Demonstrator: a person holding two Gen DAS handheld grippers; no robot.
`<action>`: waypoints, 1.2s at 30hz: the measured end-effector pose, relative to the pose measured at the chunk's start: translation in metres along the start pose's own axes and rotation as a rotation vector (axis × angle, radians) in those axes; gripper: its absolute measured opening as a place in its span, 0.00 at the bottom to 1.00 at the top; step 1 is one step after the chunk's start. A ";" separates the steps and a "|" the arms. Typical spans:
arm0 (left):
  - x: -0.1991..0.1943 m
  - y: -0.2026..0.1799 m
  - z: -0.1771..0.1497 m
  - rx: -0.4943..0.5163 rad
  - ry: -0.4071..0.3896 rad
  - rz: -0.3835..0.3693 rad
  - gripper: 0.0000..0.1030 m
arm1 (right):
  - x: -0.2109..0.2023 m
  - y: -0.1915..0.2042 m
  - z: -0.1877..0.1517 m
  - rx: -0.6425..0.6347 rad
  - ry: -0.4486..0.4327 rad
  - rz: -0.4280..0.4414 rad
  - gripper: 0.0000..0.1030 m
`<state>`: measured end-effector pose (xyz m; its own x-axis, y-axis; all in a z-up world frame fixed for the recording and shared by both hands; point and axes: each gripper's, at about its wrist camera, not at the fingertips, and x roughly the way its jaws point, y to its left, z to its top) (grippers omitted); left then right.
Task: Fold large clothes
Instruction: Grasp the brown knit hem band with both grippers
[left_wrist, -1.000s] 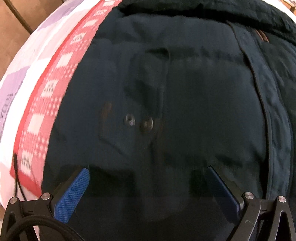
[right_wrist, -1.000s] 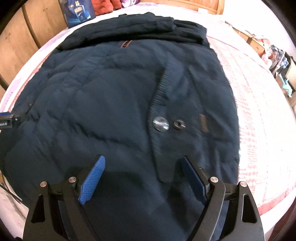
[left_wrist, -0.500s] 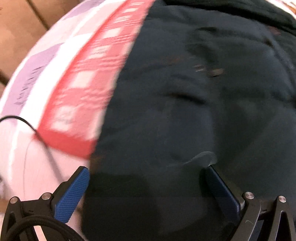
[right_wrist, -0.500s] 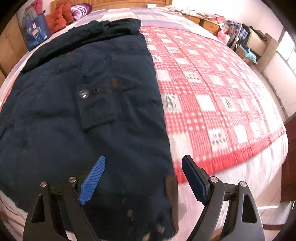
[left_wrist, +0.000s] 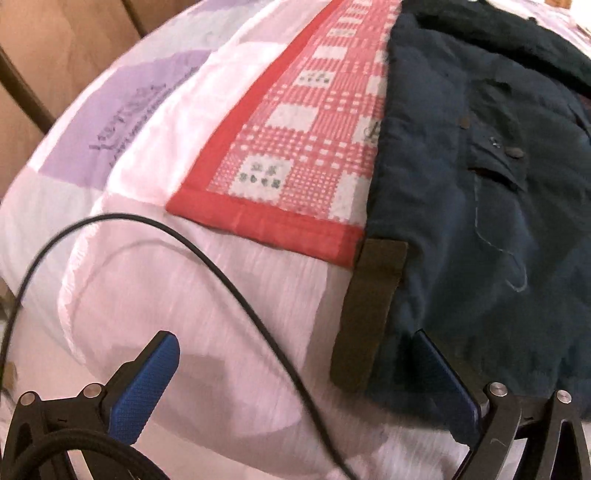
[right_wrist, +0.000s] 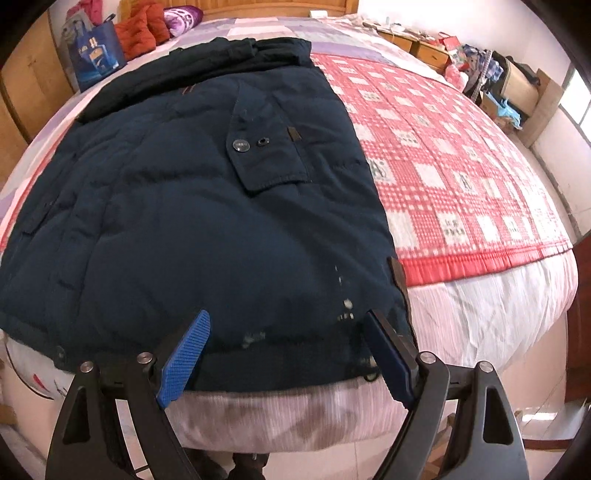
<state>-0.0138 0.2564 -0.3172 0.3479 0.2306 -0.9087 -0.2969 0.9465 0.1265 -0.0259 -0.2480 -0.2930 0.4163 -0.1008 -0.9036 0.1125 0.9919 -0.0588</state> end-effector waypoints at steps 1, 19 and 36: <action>-0.004 0.003 -0.003 0.002 -0.009 -0.016 1.00 | -0.002 0.000 -0.002 0.003 -0.001 -0.003 0.85; 0.002 0.002 -0.009 0.049 -0.074 -0.021 1.00 | -0.017 0.020 -0.023 0.022 -0.020 -0.039 0.85; 0.004 -0.016 0.035 0.048 -0.156 -0.035 1.00 | -0.012 -0.066 -0.058 0.115 -0.029 -0.244 0.85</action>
<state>0.0238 0.2499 -0.3091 0.4922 0.2256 -0.8407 -0.2403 0.9635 0.1180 -0.0906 -0.3078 -0.3025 0.3900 -0.3401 -0.8557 0.3136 0.9228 -0.2238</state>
